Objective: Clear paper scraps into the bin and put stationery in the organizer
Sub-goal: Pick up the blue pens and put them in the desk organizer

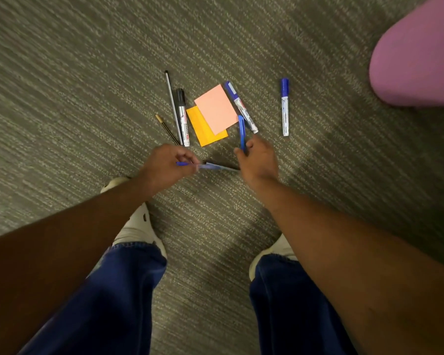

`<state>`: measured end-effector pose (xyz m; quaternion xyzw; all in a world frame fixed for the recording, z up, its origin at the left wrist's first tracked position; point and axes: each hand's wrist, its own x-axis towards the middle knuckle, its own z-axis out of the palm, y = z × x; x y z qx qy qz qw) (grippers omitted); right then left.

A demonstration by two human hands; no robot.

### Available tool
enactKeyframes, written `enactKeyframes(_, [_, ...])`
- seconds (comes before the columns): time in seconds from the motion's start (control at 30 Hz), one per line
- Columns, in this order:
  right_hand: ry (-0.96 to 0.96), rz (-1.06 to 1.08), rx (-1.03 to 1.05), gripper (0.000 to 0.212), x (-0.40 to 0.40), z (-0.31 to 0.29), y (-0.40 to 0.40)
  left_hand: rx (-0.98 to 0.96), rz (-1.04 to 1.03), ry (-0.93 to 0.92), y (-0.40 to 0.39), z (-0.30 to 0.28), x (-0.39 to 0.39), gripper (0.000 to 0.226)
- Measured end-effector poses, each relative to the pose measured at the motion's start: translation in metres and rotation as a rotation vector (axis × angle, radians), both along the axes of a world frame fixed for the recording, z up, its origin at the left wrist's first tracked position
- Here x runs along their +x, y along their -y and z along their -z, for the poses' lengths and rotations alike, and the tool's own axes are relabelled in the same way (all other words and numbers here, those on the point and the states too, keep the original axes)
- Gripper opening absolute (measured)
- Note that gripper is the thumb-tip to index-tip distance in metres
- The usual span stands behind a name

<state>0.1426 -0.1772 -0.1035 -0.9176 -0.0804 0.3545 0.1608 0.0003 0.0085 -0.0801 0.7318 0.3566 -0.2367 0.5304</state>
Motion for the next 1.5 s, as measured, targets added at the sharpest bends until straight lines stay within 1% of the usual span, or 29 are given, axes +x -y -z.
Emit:
enactKeyframes(0.07, [-0.007, -0.074, -0.087, 0.033, 0.009, 0.008, -0.01, -0.07, -0.112, 0.01, -0.001, -0.009, 0.01, 0.014])
enactKeyframes(0.17, [-0.006, -0.182, -0.188, 0.025, 0.019, 0.016, -0.018, -0.151, -0.348, 0.03, 0.001, -0.024, 0.018, 0.02])
enactKeyframes(0.23, [-0.032, -0.147, -0.152, 0.019, 0.023, 0.009, -0.02, -0.201, -0.45, 0.022, 0.006, -0.038, 0.022, 0.022])
enactKeyframes(0.3, [-0.085, -0.042, -0.049, 0.008, 0.026, -0.009, -0.019, -0.219, -0.521, 0.022, 0.013, -0.053, 0.026, 0.025])
enactKeyframes(0.37, [-0.188, 0.14, 0.118, 0.02, 0.027, -0.04, -0.016, -0.249, -0.586, 0.011, 0.023, -0.074, 0.033, 0.036])
enactKeyframes(0.4, [-0.267, 0.249, 0.215, 0.024, 0.027, -0.061, -0.015, -0.273, -0.613, 0.009, 0.03, -0.088, 0.039, 0.036])
enactKeyframes(0.47, [-0.408, 0.415, 0.411, 0.026, 0.029, -0.106, -0.008, -0.321, -0.65, 0.02, 0.042, -0.121, 0.055, 0.024])
enactKeyframes(0.53, [-0.517, 0.544, 0.57, 0.035, 0.033, -0.156, 0.001, -0.328, -0.635, 0.042, 0.051, -0.159, 0.073, 0.017])
enactKeyframes(0.6, [-0.568, 0.616, 0.676, 0.054, 0.036, -0.214, 0.011, -0.341, -0.578, 0.083, 0.057, -0.205, 0.09, 0.014])
enactKeyframes(0.67, [-0.585, 0.632, 0.732, 0.074, 0.038, -0.272, 0.019, -0.351, -0.519, 0.12, 0.059, -0.256, 0.104, 0.009])
enactKeyframes(0.73, [-0.588, 0.649, 0.798, 0.096, 0.046, -0.331, 0.025, -0.36, -0.468, 0.147, 0.059, -0.312, 0.12, 0.016])
enactKeyframes(0.8, [-0.546, 0.593, 0.806, 0.11, 0.053, -0.389, 0.032, -0.333, -0.406, 0.156, 0.059, -0.37, 0.135, 0.021])
enactKeyframes(0.87, [-0.473, 0.512, 0.791, 0.11, 0.063, -0.454, 0.042, -0.312, -0.367, 0.171, 0.063, -0.431, 0.151, 0.018])
enactKeyframes(0.9, [-0.443, 0.485, 0.784, 0.108, 0.067, -0.477, 0.046, -0.309, -0.361, 0.181, 0.066, -0.452, 0.158, 0.017])
enactKeyframes(1.0, [-0.35, 0.492, 0.824, 0.097, 0.08, -0.576, 0.073, -0.294, -0.282, 0.23, 0.089, -0.549, 0.187, 0.019])
enactKeyframes(1.1, [-0.204, 0.525, 0.897, 0.086, 0.085, -0.663, 0.107, -0.348, -0.143, 0.306, 0.122, -0.633, 0.213, 0.012])
enactKeyframes(1.13, [-0.154, 0.535, 0.911, 0.085, 0.085, -0.686, 0.119, -0.358, -0.09, 0.337, 0.134, -0.656, 0.22, 0.014])
enactKeyframes(1.2, [-0.062, 0.554, 0.935, 0.085, 0.088, -0.723, 0.146, -0.367, -0.013, 0.391, 0.159, -0.698, 0.234, 0.013])
enactKeyframes(1.3, [0.033, 0.594, 0.982, 0.084, 0.1, -0.767, 0.192, -0.389, 0.045, 0.441, 0.202, -0.747, 0.253, 0.012])
enactKeyframes(1.4, [0.107, 0.6, 1.016, 0.084, 0.116, -0.8, 0.243, -0.367, 0.119, 0.464, 0.252, -0.78, 0.27, 0.012])
enactKeyframes(1.5, [0.217, 0.585, 0.979, 0.084, 0.132, -0.824, 0.292, -0.363, 0.149, 0.477, 0.304, -0.804, 0.29, 0.012])
